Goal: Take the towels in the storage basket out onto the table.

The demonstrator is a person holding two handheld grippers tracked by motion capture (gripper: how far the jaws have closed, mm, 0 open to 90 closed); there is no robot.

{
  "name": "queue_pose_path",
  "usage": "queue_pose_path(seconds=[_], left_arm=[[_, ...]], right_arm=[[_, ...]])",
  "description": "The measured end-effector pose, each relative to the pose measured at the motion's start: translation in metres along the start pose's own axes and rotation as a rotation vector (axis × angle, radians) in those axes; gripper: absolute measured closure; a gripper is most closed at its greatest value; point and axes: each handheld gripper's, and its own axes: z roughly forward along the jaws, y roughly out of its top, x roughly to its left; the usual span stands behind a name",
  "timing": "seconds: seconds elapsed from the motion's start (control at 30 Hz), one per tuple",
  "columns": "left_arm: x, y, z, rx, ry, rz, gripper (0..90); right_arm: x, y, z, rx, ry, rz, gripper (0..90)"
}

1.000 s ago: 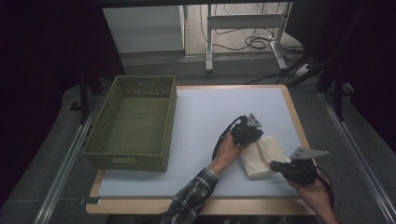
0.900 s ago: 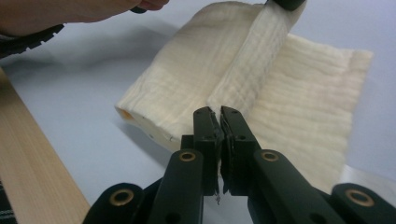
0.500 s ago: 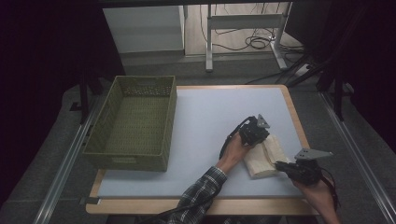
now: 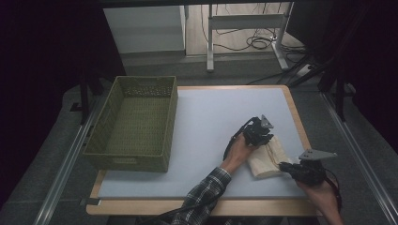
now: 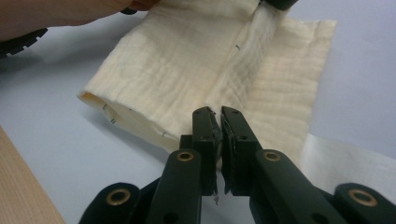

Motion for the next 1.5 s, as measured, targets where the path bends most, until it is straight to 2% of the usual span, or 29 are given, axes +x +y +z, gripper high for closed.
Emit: queue_pose_path(seconds=[0.07, 0.13, 0.27, 0.4, 0.5, 0.63, 0.77, 0.8, 0.97, 1.0, 1.03, 1.1, 1.13, 1.23, 1.37, 1.43, 1.5], left_arm=[[0.001, 0.002, -0.004, -0.021, 0.018, 0.0, 61.2], [0.002, 0.004, -0.008, -0.037, 0.019, -0.005, 56.2], [0.005, 0.007, -0.018, -0.066, 0.024, -0.023, 48.6], [0.008, 0.003, -0.028, -0.052, 0.048, -0.016, 42.9], [0.012, -0.005, -0.038, -0.047, 0.062, -0.023, 40.6], [0.017, -0.021, -0.052, -0.044, 0.077, -0.05, 39.8], [0.019, -0.032, -0.06, -0.036, 0.09, -0.068, 35.4], [0.021, -0.042, -0.068, -0.032, 0.097, -0.084, 33.4], [0.023, -0.062, -0.082, -0.018, 0.105, -0.116, 27.2], [0.023, -0.064, -0.083, -0.016, 0.106, -0.12, 26.6], [0.023, -0.068, -0.086, -0.013, 0.107, -0.124, 26.0], [0.023, -0.072, -0.089, -0.009, 0.112, -0.127, 25.3], [0.023, -0.075, -0.091, -0.008, 0.112, -0.13, 24.9], [0.024, -0.077, -0.093, -0.007, 0.111, -0.136, 24.9], [0.022, -0.073, -0.094, -0.019, 0.102, -0.136, 24.4], [0.022, -0.072, -0.094, -0.02, 0.102, -0.136, 24.4], [0.019, -0.067, -0.091, -0.024, 0.099, -0.13, 24.5]], right_arm=[[-0.002, 0.0, -0.004, -0.008, -0.01, 0.001, 81.2], [-0.004, 0.001, -0.009, -0.008, -0.032, -0.003, 77.6], [-0.011, 0.001, -0.021, -0.021, -0.063, 0.008, 75.9], [-0.016, 0.003, -0.029, -0.024, -0.082, 0.018, 73.2], [-0.016, 0.007, -0.027, -0.022, -0.083, 0.015, 71.3], [-0.016, 0.019, -0.015, -0.025, -0.074, 0.005, 68.1], [-0.017, 0.033, 0.006, -0.016, -0.072, 0.004, 62.0], [-0.018, 0.036, 0.013, -0.01, -0.075, 0.005, 60.9], [-0.025, 0.042, 0.04, 0.054, -0.115, 0.014, 56.9], [-0.027, 0.042, 0.045, 0.072, -0.135, 0.015, 59.2], [-0.028, 0.042, 0.048, 0.083, -0.137, 0.019, 67.8], [-0.028, 0.041, 0.051, 0.093, -0.114, 0.029, 83.1], [-0.027, 0.041, 0.05, 0.091, -0.114, 0.027, 85.8], [-0.021, 0.043, 0.046, 0.076, -0.12, 0.011, 86.8], [-0.015, 0.052, 0.029, 0.031, -0.132, -0.009, 86.8], [-0.016, 0.053, 0.026, 0.029, -0.143, -0.011, 86.8], [-0.024, 0.053, 0.024, 0.037, -0.163, 0.003, 86.7]])
